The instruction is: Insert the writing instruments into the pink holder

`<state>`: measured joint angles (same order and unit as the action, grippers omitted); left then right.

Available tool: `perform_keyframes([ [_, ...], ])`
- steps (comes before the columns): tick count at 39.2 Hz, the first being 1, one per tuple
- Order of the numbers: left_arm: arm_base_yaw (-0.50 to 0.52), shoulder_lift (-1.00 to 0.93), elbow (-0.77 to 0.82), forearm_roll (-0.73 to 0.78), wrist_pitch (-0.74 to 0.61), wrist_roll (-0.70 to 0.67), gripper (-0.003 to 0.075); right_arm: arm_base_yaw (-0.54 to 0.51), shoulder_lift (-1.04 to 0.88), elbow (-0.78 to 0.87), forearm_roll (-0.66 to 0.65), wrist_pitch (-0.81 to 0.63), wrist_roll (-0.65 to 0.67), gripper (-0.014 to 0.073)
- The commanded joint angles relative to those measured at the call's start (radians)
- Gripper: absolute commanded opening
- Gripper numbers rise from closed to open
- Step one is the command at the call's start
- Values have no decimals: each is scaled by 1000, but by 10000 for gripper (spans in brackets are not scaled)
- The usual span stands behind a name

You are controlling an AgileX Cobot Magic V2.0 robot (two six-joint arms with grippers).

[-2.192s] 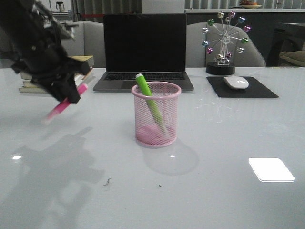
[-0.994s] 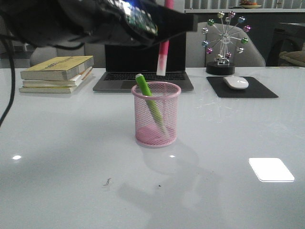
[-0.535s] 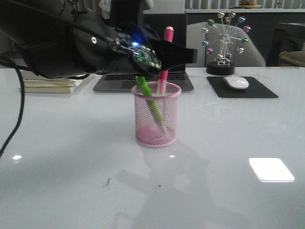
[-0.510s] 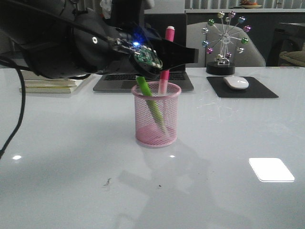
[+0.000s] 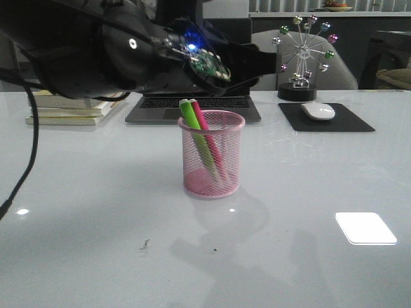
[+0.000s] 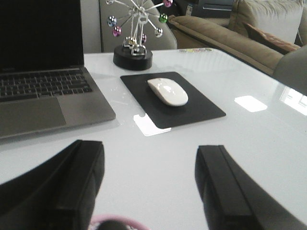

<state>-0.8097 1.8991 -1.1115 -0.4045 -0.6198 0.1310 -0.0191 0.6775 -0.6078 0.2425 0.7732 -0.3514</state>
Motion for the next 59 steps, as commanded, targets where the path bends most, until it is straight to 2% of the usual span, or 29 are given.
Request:
perform_keyframes([
  [1,23,-127,-25,5,-73,63,489,-8,-3,-27,-13,-54,-8,416],
  [7,72,-265,-25,5,11,179,489,-8,-3,-27,-20,-54,-8,416],
  [18,246,-533,-25,5,327,200,489,-8,-3,-27,-20,-56,-8,416],
  [31,511,-821,0,19,582,200,489,-8,-3,-27,-20,-63,-8,416],
  [47,803,-1194,262,60,818,200,489,-8,-3,-27,-20,-67,-8,416],
  [53,852,-1317,375,60,878,200,489,-8,-3,-27,-20,-67,-8,416],
  [59,857,-1396,459,56,912,200,489,-8,-3,-27,-20,-66,-8,416],
])
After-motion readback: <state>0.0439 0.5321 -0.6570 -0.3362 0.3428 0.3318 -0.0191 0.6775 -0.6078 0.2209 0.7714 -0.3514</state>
